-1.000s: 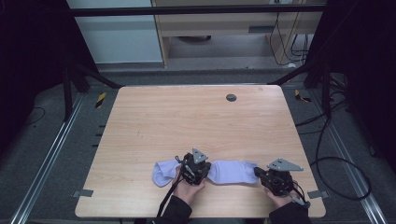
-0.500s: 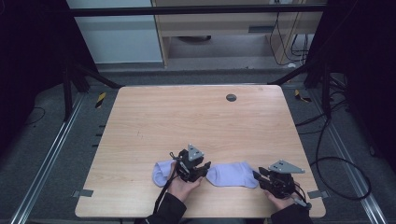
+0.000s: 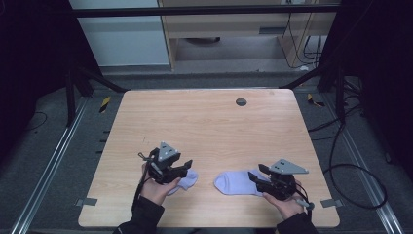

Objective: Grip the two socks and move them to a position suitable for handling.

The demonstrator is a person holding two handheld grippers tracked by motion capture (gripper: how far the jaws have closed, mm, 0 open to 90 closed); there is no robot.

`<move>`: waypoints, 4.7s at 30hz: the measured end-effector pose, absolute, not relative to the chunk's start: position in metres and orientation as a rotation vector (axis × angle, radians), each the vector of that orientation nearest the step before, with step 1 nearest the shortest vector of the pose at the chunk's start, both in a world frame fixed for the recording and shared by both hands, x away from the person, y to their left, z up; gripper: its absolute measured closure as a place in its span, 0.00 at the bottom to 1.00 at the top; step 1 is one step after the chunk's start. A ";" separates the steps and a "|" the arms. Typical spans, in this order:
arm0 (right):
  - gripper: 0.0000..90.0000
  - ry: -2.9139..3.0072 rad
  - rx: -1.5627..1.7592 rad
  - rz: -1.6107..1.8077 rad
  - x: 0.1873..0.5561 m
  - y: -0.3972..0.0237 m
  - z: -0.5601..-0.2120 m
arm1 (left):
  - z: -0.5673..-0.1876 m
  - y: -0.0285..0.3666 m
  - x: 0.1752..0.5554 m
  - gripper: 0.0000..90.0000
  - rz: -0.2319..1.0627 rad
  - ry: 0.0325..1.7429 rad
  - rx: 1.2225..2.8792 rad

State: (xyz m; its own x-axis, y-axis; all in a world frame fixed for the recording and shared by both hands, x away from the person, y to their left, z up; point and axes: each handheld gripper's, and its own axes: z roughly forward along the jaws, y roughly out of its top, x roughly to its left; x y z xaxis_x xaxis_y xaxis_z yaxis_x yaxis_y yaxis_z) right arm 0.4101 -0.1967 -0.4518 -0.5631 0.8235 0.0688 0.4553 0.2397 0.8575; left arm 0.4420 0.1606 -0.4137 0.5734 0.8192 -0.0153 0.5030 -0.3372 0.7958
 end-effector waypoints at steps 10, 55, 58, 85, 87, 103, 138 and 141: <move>0.51 2.186 1.066 1.304 0.421 -0.149 -0.442 | -0.425 0.220 0.427 0.52 0.551 1.156 1.952; 0.90 2.586 0.772 1.079 0.439 0.014 -0.497 | -0.491 0.228 0.419 0.89 0.379 1.244 2.094; 0.94 2.588 0.791 1.093 0.439 0.014 -0.495 | -0.491 0.228 0.419 0.94 0.374 1.247 2.098; 0.89 2.301 1.072 1.219 0.514 0.018 -0.471 | -0.488 0.231 0.420 0.94 0.373 1.230 2.100; 0.83 2.277 1.060 1.204 0.518 0.017 -0.470 | -0.486 0.232 0.419 0.91 0.380 1.235 2.085; 0.78 2.331 1.097 1.069 0.536 0.003 -0.495 | -0.486 0.236 0.417 0.75 0.383 1.320 2.043; 0.98 2.318 1.063 1.169 0.465 -0.010 -0.469 | -0.474 0.257 0.448 0.97 0.477 1.321 2.113; 0.97 2.335 1.079 1.150 0.457 -0.009 -0.478 | -0.476 0.257 0.452 0.97 0.467 1.313 2.135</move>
State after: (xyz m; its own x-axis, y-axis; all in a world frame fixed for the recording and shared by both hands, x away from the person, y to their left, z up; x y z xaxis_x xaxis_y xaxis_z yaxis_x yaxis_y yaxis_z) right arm 0.4568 -0.0091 -0.4775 -0.6622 0.7482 0.0403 0.4881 0.3900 0.7808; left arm 0.4524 0.2567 -0.4764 0.4534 0.8913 -0.0065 0.6868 -0.3447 0.6400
